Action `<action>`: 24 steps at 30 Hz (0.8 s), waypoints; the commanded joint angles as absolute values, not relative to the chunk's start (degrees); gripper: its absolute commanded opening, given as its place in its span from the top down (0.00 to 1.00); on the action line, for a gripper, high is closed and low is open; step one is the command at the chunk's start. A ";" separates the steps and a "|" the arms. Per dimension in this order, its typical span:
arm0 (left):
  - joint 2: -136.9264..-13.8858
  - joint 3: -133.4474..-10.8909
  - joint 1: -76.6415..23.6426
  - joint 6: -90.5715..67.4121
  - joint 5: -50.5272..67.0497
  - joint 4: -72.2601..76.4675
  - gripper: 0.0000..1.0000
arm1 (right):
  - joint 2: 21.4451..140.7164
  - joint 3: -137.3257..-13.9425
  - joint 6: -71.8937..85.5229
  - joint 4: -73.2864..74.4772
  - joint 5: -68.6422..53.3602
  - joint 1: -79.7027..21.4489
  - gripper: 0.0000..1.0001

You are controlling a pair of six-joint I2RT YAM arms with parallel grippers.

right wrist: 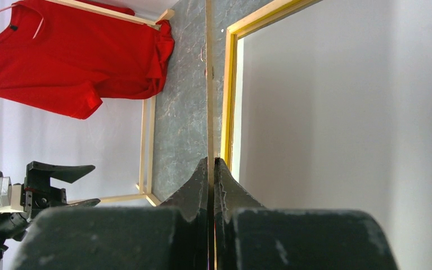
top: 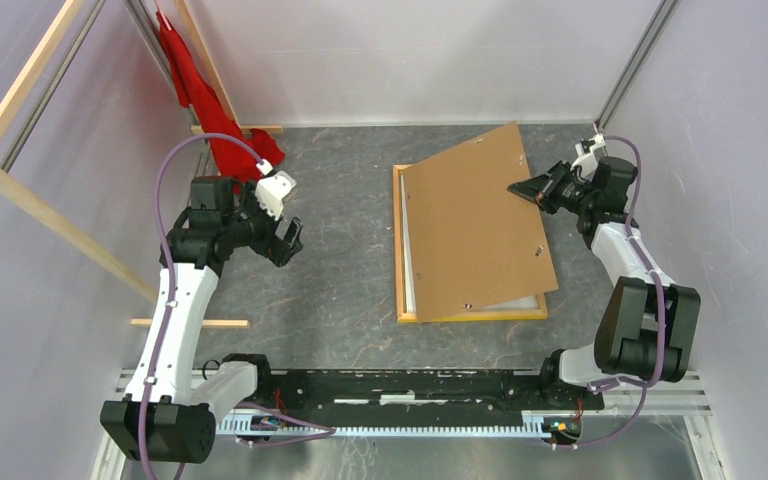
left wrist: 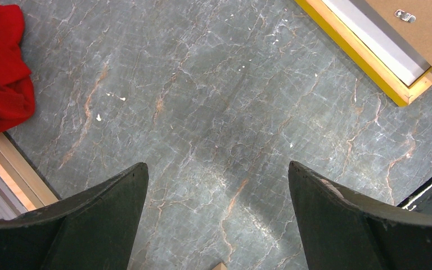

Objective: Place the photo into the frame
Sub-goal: Place the photo frame item in the photo frame.

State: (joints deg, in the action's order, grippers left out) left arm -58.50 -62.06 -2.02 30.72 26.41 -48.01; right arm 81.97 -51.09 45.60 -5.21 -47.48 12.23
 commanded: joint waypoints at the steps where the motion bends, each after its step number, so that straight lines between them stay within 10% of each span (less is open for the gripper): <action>1: -58.30 -63.48 -2.28 32.88 25.26 -48.55 0.00 | 83.02 -51.58 50.20 -12.27 -48.87 12.23 1.00; 24: -58.57 -63.63 -2.37 33.27 24.00 -49.90 0.00 | 89.97 -51.07 52.25 -17.04 -47.81 12.24 1.00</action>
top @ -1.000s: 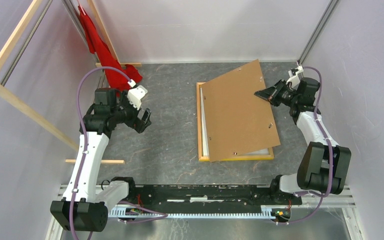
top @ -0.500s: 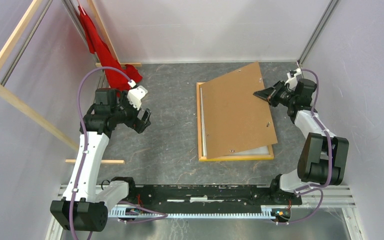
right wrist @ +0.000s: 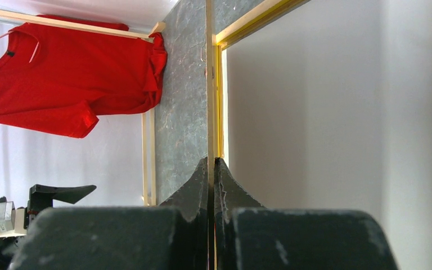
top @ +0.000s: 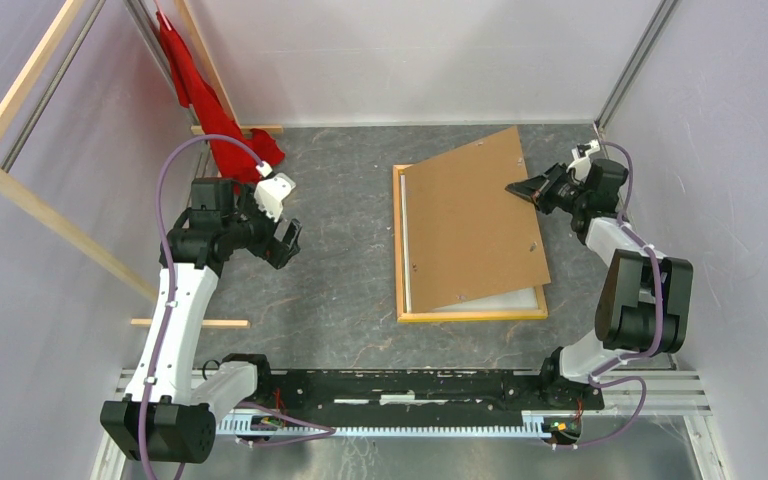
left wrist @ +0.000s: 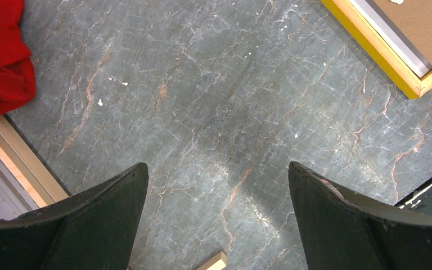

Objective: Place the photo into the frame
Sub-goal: Place the photo frame item in the photo frame.

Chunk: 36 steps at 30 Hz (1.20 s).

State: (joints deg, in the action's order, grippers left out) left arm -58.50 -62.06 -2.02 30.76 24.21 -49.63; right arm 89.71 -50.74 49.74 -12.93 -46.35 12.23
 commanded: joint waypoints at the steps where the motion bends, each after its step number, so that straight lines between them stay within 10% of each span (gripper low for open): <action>1: -58.62 -63.63 -2.33 33.23 24.01 -49.89 0.00 | 90.20 -50.94 52.22 -17.07 -47.89 12.25 1.00; 36: -59.92 -61.81 -2.36 33.31 23.55 -49.86 0.00 | 92.36 -51.04 53.80 -23.94 -48.41 9.66 1.00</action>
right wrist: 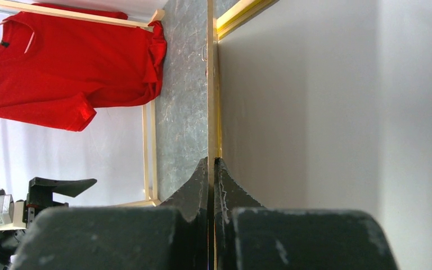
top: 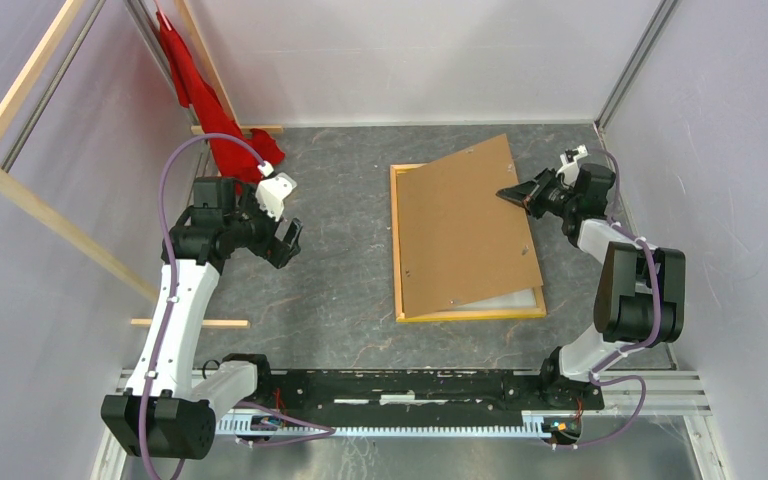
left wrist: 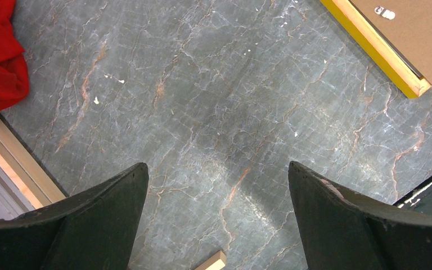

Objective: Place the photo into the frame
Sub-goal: Place the photo frame item in the photo frame.

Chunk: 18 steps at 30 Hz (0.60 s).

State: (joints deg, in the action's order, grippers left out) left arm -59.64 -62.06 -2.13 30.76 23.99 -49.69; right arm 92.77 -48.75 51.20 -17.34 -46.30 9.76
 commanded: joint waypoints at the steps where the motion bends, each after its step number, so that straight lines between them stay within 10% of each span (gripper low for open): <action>1: -59.86 -61.67 -2.35 33.35 23.53 -49.91 0.00 | 92.22 -50.69 54.64 -25.21 -48.55 9.80 1.00; 18: -60.11 -62.05 -2.37 33.62 23.41 -50.60 0.00 | 92.75 -48.63 54.87 -27.85 -48.15 10.37 1.00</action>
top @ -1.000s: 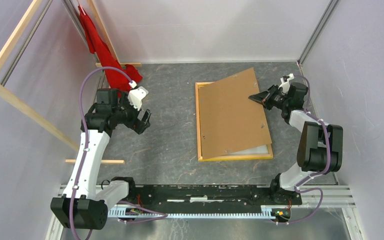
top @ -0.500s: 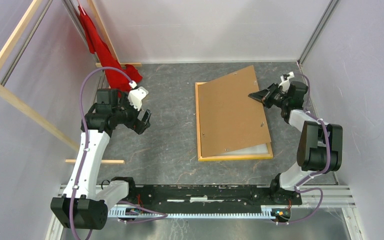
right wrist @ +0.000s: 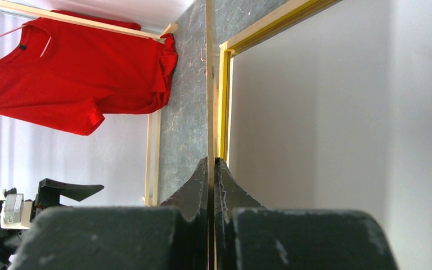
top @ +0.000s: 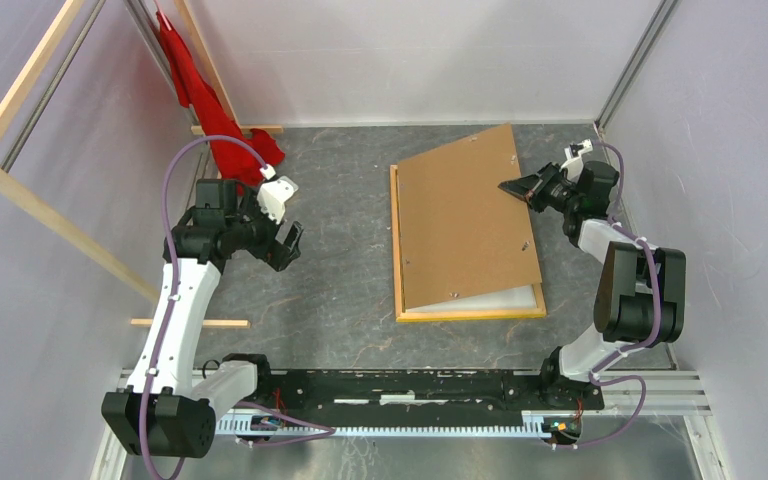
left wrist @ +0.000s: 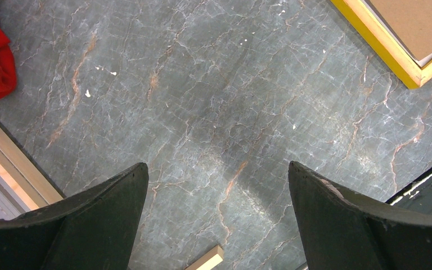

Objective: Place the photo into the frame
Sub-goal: Place the photo frame item in the photo frame.

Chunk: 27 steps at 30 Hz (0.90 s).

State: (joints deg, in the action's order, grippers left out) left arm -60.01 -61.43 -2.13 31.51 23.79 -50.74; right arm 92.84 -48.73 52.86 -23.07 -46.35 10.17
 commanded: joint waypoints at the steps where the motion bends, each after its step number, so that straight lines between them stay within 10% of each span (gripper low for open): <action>1: -60.18 -62.05 -2.35 33.58 23.47 -50.61 0.00 | 92.83 -48.44 54.83 -27.86 -48.21 10.34 1.00; 27: -61.63 -62.75 -2.52 33.24 24.46 -50.51 0.00 | 94.97 -46.16 51.15 -25.80 -46.48 8.55 1.00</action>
State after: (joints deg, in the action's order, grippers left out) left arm -60.99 -61.43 -2.13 31.53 23.86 -50.83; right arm 95.00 -46.46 51.99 -23.07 -45.84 10.02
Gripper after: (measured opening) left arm 0.996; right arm 0.025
